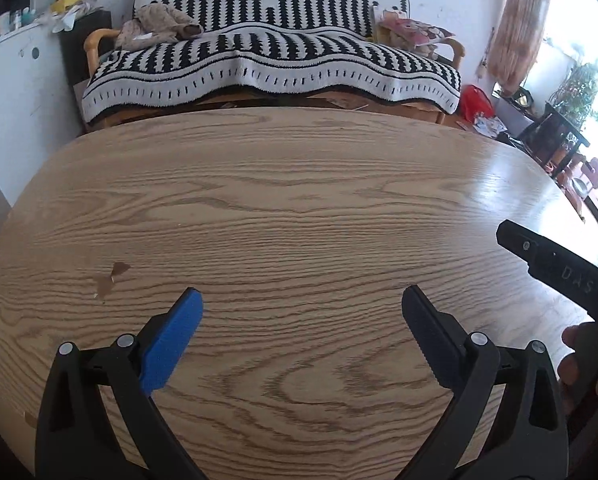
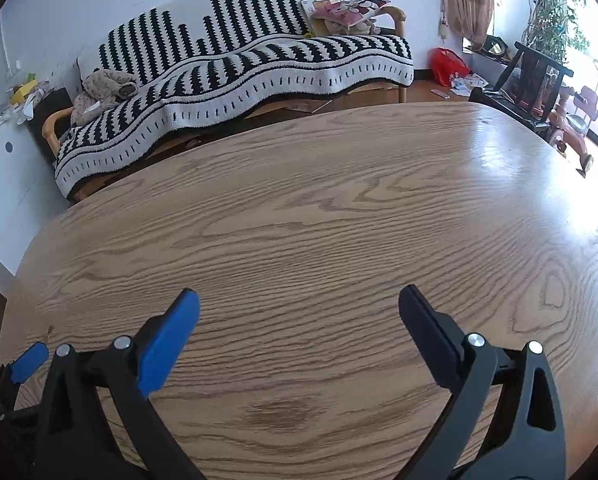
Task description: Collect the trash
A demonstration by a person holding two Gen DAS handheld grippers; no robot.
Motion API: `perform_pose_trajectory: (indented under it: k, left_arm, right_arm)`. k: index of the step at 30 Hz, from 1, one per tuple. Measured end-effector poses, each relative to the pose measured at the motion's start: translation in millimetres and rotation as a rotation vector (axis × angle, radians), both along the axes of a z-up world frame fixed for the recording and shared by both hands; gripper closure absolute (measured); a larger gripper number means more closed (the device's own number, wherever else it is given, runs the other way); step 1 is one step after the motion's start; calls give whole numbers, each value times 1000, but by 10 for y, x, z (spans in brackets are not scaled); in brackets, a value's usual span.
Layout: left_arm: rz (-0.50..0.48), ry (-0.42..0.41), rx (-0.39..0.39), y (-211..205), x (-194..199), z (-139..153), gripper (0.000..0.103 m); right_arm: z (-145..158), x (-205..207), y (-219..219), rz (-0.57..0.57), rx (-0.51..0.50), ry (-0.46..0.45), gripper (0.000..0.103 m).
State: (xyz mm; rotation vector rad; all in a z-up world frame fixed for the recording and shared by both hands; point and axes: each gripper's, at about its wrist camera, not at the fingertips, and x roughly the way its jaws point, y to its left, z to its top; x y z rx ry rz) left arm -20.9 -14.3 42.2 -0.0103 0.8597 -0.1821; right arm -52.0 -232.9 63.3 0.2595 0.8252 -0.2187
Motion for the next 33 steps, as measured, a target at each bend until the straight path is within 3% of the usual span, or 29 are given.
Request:
perform_pose_trajectory:
  k: [18,33]
  left_arm:
    - [38,0,5,66,11,-8,6]
    - [17,1,25,13,2,-2,6]
  right_arm:
    - [-20,-5,6,17,-9,10,7]
    - [-23,3,76,37,-54,3,7]
